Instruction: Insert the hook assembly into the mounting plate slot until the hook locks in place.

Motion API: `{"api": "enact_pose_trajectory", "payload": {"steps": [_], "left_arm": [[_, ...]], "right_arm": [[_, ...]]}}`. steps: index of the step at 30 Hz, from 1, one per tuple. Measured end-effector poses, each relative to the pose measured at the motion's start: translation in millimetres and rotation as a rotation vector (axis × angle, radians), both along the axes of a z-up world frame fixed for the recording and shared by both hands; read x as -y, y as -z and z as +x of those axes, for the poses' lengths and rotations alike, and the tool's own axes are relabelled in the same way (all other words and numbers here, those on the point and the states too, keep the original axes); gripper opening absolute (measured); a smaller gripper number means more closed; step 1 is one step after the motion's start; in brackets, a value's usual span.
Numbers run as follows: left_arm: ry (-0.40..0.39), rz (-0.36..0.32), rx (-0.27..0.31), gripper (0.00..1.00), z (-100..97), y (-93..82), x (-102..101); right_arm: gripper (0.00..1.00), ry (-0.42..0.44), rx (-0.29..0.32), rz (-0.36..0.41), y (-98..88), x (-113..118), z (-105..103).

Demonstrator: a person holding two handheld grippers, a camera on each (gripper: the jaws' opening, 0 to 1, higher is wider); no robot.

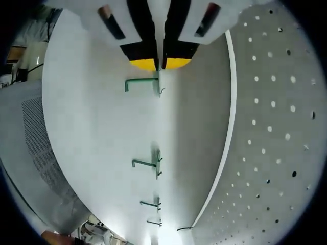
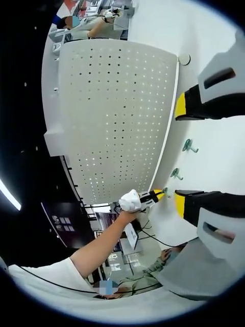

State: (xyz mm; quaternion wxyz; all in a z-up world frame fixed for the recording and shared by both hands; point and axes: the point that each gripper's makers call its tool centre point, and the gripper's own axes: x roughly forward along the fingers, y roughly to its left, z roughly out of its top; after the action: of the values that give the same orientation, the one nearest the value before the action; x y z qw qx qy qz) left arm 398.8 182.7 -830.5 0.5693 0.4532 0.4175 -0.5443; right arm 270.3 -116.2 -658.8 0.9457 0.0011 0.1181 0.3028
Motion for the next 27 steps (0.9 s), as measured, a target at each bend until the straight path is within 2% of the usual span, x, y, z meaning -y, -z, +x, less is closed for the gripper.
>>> {"api": "enact_pose_trajectory", "payload": {"steps": [14, 16, 18, 21, 26, 27], "left_arm": [[0.034, -0.003, 0.02, 0.04, -0.1, 0.2, 0.1], [0.009, -0.007, 0.015, 0.04, 0.1, -0.1, 0.5], [0.021, -0.01, 0.023, 0.03, 0.0, -0.1, 0.5], [-0.022, -0.056, 0.032, 0.03, 2.3, -2.7, 4.2], [-0.044, -0.072, 0.051, 0.03, 5.0, -7.2, 3.2], [-0.069, -0.087, 0.056, 0.03, 6.3, -9.5, 3.5]], "right_arm": [[0.52, 0.003, 0.0, 0.0, 0.4, 0.8, 0.2], [0.52, 0.004, 0.0, 0.001, 0.0, 0.9, 0.3], [0.52, 0.005, -0.001, 0.002, -0.1, 1.1, 0.4], [0.52, 0.004, 0.0, 0.001, -0.2, 0.9, 0.2], [0.52, 0.005, -0.003, 0.005, 0.0, 1.2, 0.4], [0.52, 0.004, -0.002, 0.004, 0.4, 1.3, 0.5]]}}
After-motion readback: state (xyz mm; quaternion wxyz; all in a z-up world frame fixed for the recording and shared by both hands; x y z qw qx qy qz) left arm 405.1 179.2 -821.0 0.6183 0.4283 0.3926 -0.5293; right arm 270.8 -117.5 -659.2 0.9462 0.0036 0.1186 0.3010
